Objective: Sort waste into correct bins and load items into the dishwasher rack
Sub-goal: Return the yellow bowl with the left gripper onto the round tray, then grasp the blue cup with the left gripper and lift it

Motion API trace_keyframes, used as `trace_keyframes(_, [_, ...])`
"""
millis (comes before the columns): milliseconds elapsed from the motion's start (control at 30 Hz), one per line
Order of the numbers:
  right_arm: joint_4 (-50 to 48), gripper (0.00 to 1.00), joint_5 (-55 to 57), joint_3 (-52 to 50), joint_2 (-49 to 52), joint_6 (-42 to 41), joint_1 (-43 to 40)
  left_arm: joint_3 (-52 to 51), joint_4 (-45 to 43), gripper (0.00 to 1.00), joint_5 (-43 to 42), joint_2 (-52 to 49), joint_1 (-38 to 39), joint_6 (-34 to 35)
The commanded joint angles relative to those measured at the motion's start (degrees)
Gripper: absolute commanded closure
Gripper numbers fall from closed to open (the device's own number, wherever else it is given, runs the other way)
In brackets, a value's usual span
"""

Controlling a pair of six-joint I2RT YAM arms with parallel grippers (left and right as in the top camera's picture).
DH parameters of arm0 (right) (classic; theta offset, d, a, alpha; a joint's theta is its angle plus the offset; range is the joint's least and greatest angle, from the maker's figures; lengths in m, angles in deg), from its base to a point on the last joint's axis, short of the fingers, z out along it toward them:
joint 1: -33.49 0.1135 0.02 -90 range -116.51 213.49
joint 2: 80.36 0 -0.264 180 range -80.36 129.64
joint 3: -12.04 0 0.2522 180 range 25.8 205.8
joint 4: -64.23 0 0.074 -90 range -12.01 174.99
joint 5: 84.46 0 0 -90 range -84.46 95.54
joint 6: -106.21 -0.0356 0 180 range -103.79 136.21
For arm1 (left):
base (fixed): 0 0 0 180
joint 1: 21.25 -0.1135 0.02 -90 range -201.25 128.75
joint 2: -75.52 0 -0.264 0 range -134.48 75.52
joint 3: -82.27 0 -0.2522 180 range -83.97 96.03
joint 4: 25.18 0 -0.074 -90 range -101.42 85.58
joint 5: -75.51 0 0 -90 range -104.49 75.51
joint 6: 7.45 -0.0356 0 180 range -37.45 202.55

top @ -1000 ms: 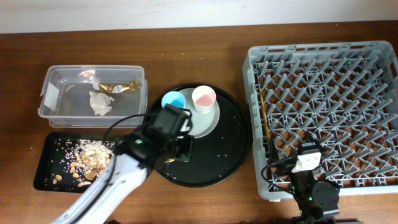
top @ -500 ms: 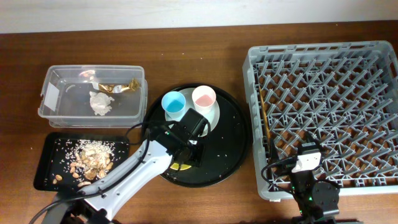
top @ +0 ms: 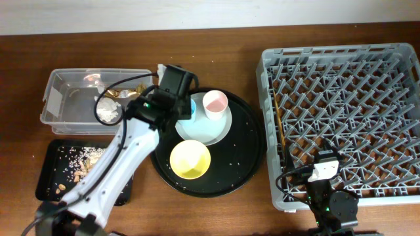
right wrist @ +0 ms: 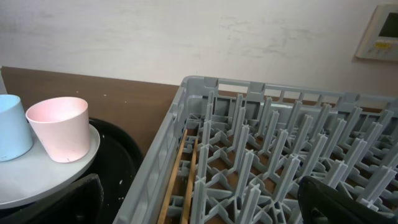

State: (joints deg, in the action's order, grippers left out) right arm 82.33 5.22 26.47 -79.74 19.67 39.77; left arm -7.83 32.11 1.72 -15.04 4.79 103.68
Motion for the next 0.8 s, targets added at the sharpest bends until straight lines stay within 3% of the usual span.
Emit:
trace_keyframes(0, [0.20,0.02,-0.35,-0.35,-0.37,0.13,0.39,0.52,-0.83,0.64,-1.29,-5.16,-2.95,-0.79])
trace_keyframes(500, [0.20,0.02,-0.35,-0.35,-0.37,0.13,0.39,0.48,-5.38,0.66,-5.92,-15.52,-4.09,-0.81])
trace_keyframes(633, [0.20,0.01,-0.35,-0.35,-0.37,0.13,0.39,-0.35,-4.98,0.75,-5.92,-15.56,-4.09,-0.81])
trace_keyframes(767, [0.20,0.01,-0.35,-0.35,-0.37,0.13,0.39,-0.35,-5.42,0.90,-5.88,-15.56,-4.11,-0.81])
